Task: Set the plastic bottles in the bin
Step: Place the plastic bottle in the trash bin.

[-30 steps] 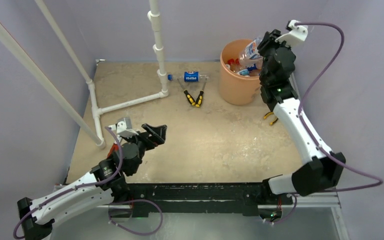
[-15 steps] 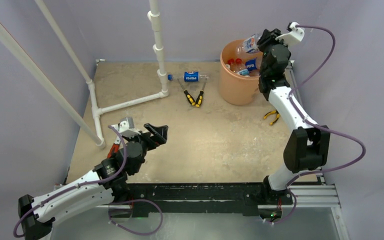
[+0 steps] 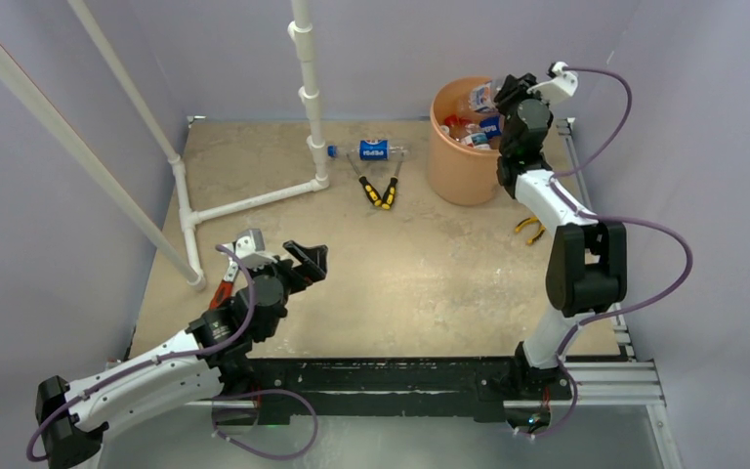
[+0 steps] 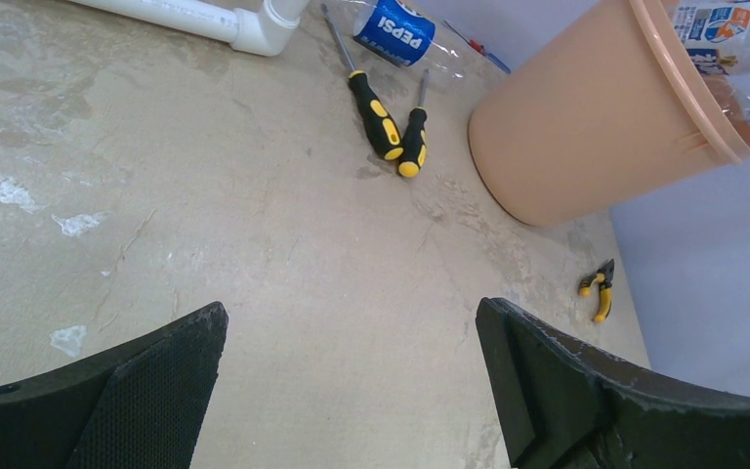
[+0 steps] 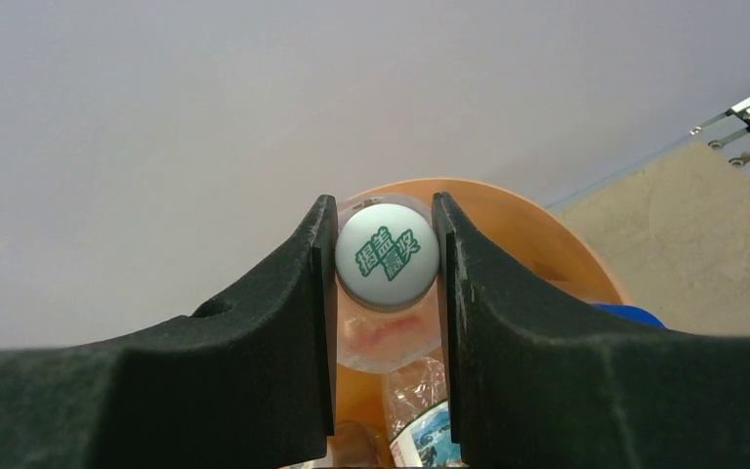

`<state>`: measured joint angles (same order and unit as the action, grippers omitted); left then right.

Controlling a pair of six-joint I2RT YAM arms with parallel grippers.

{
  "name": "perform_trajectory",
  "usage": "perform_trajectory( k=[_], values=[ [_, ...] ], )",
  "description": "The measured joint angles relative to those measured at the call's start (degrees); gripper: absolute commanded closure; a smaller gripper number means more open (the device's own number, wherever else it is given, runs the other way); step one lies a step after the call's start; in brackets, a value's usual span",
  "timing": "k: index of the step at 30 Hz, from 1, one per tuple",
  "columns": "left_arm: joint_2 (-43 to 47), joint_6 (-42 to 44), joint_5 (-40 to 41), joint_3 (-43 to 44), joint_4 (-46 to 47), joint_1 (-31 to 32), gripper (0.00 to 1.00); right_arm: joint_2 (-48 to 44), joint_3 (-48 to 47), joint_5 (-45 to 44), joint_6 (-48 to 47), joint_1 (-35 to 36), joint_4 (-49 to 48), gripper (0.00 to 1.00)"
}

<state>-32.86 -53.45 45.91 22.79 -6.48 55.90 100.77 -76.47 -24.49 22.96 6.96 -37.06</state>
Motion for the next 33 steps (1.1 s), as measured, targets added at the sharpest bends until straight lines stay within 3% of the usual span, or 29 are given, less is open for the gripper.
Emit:
perform_trajectory(
  k=[3,9,17,19,23,33],
  values=[
    [-0.11,0.0,0.22,-0.2,-0.02,0.0,0.01,0.0,0.7,0.35,0.79,-0.31,-0.79,0.97],
    [-0.57,-0.07,0.33,-0.2,0.02,0.0,0.01,-0.22,0.7,1.44,1.75,-0.68,-0.17,0.54],
    [-0.55,-1.09,0.28,-0.2,-0.02,0.0,0.01,-2.27,0.7,2.67,1.68,-0.59,5.31,0.49],
    [-0.5,-1.38,0.13,-0.2,-0.02,0.0,0.01,-2.91,0.7,3.04,1.51,-0.61,6.67,0.51],
    [-0.48,-1.73,-0.33,-0.2,-0.04,0.0,0.01,-4.68,1.33,3.69,1.18,-0.66,7.91,0.79],
    [0.02,-2.67,-1.38,-0.2,-0.07,0.0,0.01,-8.5,2.58,9.77,1.01,-0.72,9.79,1.0]
  ],
)
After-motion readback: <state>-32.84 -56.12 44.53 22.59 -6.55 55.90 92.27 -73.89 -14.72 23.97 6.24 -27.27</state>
